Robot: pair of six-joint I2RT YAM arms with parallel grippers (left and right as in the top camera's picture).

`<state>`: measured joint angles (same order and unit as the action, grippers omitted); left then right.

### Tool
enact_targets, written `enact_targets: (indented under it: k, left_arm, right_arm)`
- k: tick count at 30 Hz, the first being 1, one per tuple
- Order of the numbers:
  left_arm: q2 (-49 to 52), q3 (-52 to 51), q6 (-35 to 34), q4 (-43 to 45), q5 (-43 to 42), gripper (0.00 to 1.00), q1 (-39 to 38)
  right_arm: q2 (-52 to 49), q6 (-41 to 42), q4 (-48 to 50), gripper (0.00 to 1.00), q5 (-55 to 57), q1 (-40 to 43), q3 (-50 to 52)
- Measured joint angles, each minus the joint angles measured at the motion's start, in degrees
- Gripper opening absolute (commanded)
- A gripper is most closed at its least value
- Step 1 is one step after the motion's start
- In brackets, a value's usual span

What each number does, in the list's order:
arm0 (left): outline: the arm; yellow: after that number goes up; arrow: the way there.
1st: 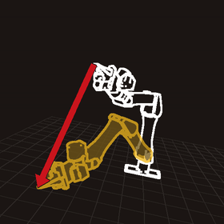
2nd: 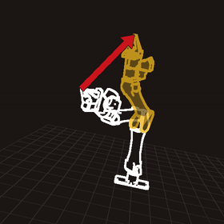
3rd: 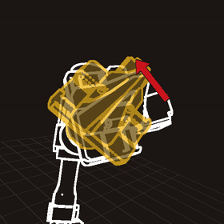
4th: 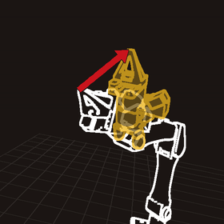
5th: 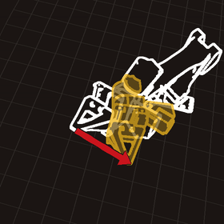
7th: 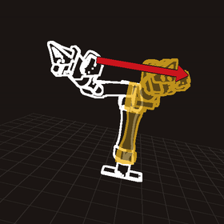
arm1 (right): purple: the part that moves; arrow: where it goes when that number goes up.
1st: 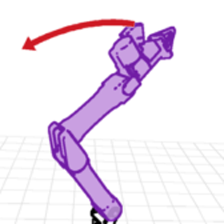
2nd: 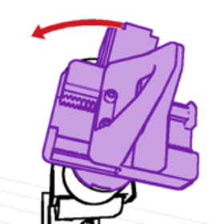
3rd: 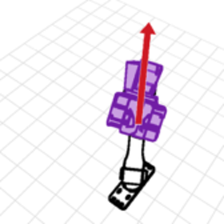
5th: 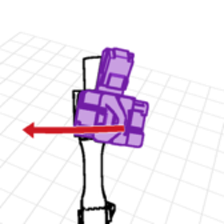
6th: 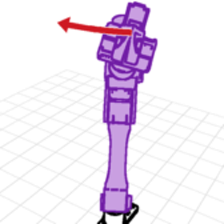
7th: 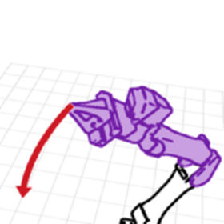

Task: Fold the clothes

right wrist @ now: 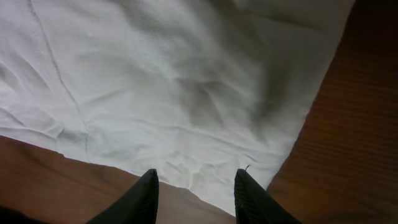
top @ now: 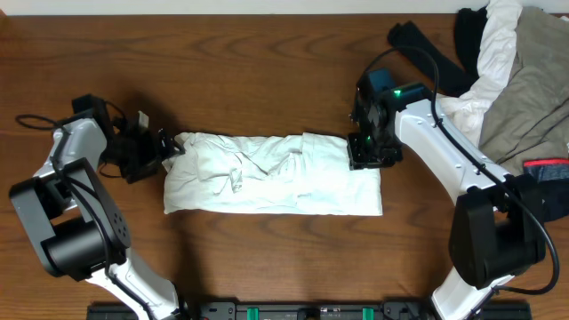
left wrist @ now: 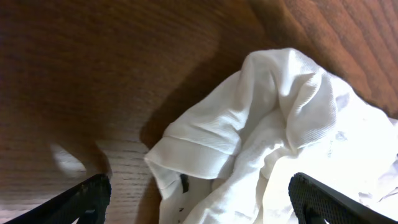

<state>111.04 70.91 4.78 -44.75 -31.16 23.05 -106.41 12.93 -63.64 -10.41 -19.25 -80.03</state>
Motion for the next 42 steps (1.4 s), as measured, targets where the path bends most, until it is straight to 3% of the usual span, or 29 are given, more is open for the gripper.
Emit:
enact_targets:
  k: [26, 28, 32, 37, 42]
  left_arm:
    - [1.0, -1.7, 2.8, 1.1, -5.9, 0.94, -4.3]
    - [1.3, -1.6, 2.8, 1.1, -6.3, 0.87, -5.6]
    - [2.3, -1.5, 2.8, 0.2, -6.2, 0.58, -7.1]
    - [2.9, -1.4, 2.9, -2.2, -3.6, 0.52, -7.1]
    - [2.9, -1.4, 1.3, -2.8, -1.5, 0.33, -7.2]
  right_arm:
    - [0.0, 0.0, 0.0, 0.38, 0.0, 0.0, 0.0]
    - [0.0, 0.0, 0.0, 0.38, 0.0, 0.0, 0.0]
    - [0.0, 0.0, 0.0, 0.38, 0.0, 0.0, 0.0]
    - [0.0, 0.0, 0.0, 0.38, 0.0, 0.0, -0.1]
    - [0.0, 0.0, 0.0, 0.38, 0.0, 0.0, -0.1]
